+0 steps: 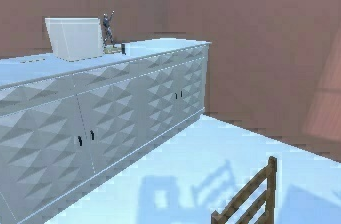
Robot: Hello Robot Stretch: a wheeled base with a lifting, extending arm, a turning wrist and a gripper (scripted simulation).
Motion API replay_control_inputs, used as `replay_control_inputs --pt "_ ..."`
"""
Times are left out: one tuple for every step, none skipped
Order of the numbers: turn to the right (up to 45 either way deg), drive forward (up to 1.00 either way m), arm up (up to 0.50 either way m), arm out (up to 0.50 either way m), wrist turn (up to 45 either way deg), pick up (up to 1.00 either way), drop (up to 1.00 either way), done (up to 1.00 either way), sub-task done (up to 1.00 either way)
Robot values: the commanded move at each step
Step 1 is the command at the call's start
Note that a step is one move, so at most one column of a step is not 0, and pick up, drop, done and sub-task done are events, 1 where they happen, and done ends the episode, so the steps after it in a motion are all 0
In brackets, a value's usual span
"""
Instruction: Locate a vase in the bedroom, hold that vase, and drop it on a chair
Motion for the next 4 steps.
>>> replay_control_inputs --pt "0.0 0.0 0.0 0.0 -45.0 0.0 0.0 0.0 0.0" --pt "0.0 0.0 0.0 0.0 -18.0 0.0 0.0 0.0 0.0" --pt "0.0 0.0 0.0 -0.24 0.0 0.0 0.0 0.0 0.0" --pt "-45.0 0.0 0.0 0.0 0.0 0.0 0.0 0.0 0.0"
